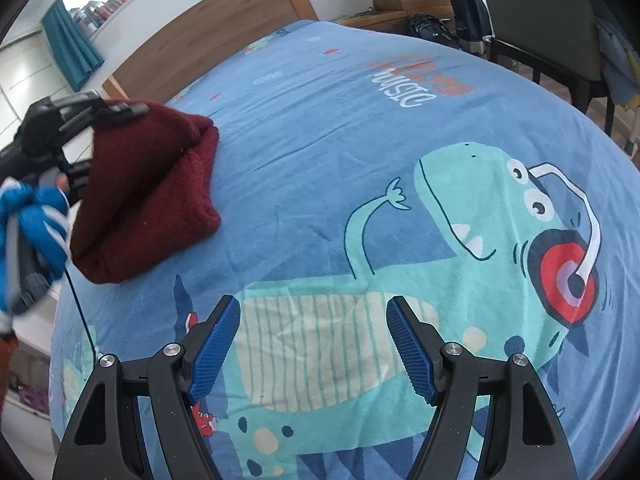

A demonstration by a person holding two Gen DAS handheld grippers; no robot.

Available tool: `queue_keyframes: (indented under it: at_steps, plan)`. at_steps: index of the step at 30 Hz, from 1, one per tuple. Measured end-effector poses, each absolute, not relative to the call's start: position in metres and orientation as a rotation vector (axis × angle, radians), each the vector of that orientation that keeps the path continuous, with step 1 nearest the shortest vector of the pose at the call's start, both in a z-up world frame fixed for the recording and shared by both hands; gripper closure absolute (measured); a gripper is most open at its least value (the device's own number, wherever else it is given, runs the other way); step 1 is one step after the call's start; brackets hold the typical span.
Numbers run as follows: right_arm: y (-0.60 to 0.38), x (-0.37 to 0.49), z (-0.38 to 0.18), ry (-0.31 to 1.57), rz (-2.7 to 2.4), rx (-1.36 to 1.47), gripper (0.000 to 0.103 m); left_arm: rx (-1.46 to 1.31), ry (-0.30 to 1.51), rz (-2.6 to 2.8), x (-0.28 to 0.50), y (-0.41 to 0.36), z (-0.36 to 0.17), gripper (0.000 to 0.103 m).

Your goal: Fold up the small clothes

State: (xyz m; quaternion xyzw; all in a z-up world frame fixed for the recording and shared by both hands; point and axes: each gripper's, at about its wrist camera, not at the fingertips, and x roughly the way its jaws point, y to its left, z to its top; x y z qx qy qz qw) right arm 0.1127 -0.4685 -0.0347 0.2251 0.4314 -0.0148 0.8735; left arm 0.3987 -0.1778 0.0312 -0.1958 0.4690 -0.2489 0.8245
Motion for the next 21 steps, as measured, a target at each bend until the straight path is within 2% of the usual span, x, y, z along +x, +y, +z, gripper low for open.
queue_keyframes:
  at_steps: [6, 8, 10, 21]
  plan:
    - [-0.471, 0.11, -0.038, 0.908, -0.037, 0.474, 0.026, -0.294, 1.003, -0.521, 0.38, -0.194, 0.01, 0.075]
    - [-0.471, 0.11, -0.038, 0.909, -0.038, 0.476, 0.026, -0.281, 1.013, -0.531, 0.378, -0.198, 0.011, 0.065]
    - [-0.472, 0.109, -0.039, 0.906, -0.038, 0.48, 0.026, -0.308, 1.021, -0.565, 0.375, -0.202, 0.013, 0.048]
    - [-0.47, 0.11, -0.034, 0.912, -0.048, 0.452, 0.026, -0.324, 1.076, -0.678, 0.372, -0.218, 0.025, 0.044]
